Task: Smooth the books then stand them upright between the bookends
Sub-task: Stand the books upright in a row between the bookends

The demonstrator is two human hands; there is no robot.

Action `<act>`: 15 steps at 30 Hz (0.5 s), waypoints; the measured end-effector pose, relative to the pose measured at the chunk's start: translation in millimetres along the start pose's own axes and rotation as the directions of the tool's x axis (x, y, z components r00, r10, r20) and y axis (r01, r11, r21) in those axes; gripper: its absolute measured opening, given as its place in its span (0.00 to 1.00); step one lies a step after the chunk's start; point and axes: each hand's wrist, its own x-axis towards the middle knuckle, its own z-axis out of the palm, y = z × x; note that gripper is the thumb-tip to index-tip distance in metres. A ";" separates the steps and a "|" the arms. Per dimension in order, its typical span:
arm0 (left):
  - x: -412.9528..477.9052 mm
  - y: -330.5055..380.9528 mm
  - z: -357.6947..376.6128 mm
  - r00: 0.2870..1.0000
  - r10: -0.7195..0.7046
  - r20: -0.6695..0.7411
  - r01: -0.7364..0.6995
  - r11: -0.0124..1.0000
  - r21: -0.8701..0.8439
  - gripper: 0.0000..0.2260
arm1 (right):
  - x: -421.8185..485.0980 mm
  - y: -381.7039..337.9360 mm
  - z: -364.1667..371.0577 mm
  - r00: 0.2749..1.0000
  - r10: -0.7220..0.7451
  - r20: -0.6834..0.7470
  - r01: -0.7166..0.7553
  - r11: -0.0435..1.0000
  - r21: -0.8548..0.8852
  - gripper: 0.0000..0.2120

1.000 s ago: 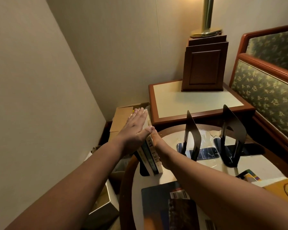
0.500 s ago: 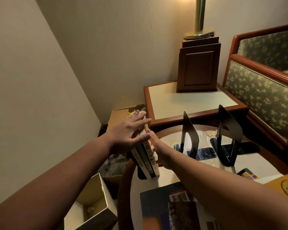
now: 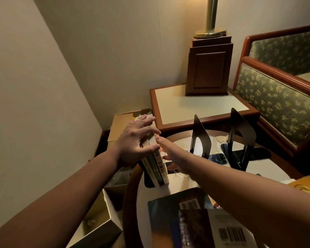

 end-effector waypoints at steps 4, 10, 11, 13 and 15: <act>-0.8 4.9 -2.2 1.000 -0.024 0.003 0.024 1.000 -0.010 0.27 | -14.4 0.9 -10.0 0.997 0.054 0.050 -0.047 0.990 -0.132 0.37; -0.4 6.9 -2.5 0.998 -0.053 0.029 0.053 0.999 -0.007 0.28 | -79.2 2.7 -41.8 0.997 0.030 0.076 -0.009 0.966 -0.257 0.38; 0.1 6.6 -2.7 0.998 -0.054 0.035 0.054 0.999 -0.004 0.28 | -92.6 5.9 -49.8 0.997 0.020 0.072 0.001 0.960 -0.280 0.36; 0.4 6.4 -3.1 0.997 -0.057 0.045 0.057 0.998 0.006 0.28 | -120.5 13.3 -64.6 1.000 0.006 0.029 0.004 0.939 -0.344 0.34; -0.1 6.5 -3.1 0.997 -0.059 0.055 0.058 0.998 0.015 0.26 | -150.2 21.2 -78.9 0.999 -0.036 -0.039 0.013 0.885 -0.465 0.30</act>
